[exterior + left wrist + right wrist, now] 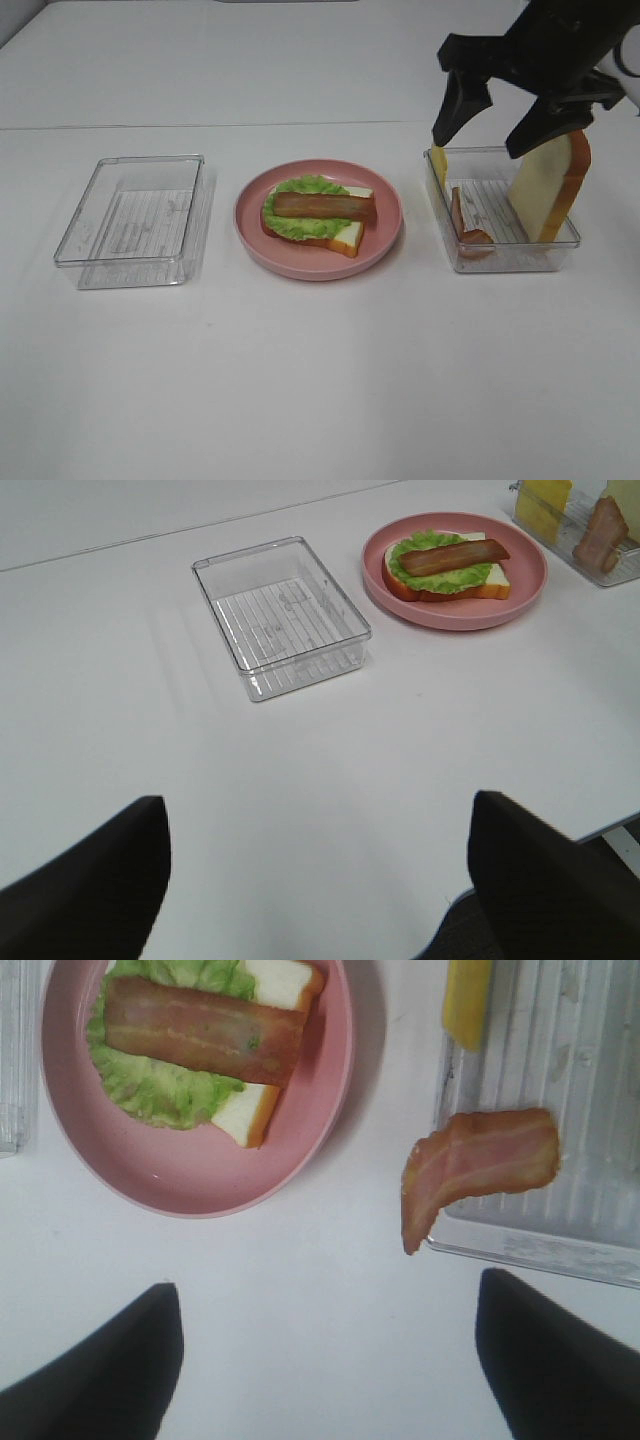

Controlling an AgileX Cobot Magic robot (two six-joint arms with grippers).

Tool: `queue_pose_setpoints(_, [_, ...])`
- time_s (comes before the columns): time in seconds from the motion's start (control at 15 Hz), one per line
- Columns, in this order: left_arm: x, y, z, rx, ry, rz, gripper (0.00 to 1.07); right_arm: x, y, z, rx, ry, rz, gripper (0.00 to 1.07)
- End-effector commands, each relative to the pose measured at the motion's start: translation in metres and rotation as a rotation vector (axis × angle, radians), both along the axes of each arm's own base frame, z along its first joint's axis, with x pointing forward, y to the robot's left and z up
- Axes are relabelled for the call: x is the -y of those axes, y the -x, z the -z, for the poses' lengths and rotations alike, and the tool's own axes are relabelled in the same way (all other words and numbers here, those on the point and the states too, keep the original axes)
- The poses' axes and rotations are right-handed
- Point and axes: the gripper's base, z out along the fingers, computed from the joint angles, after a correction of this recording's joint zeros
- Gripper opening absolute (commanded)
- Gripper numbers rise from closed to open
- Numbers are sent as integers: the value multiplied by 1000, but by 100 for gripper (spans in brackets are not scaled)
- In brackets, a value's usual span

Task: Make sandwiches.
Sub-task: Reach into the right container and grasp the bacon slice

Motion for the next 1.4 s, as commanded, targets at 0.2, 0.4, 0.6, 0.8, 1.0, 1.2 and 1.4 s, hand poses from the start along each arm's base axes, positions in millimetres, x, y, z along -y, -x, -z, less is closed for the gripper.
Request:
queue_pose_setpoints(0.2, [-1,2,1,18,4,0,78,-2,-31,33,-90,78,7,70])
queue_pose_setpoints(0.4, [-1,2,1,18,4,0,78,-2,-41,60,-139,121,-3,69])
queue_pose_setpoints(0.6, [-1,2,1,18,4,0,78,-1,-47,82,-160,146,-6,63])
queue_pose_setpoints(0.8, [-1,2,1,18,4,0,78,-2,-50,85,-141,146,-2,56])
queue_pose_setpoints(1.0, [-1,2,1,18,4,0,78,-2,-50,91,-151,149,-3,56])
queue_pose_setpoints(1.2, [-1,2,1,18,4,0,78,-1,-51,93,-158,153,-4,49])
queue_pose_setpoints(1.4, [-1,2,1,18,4,0,78,-2,-51,94,-161,154,-5,42])
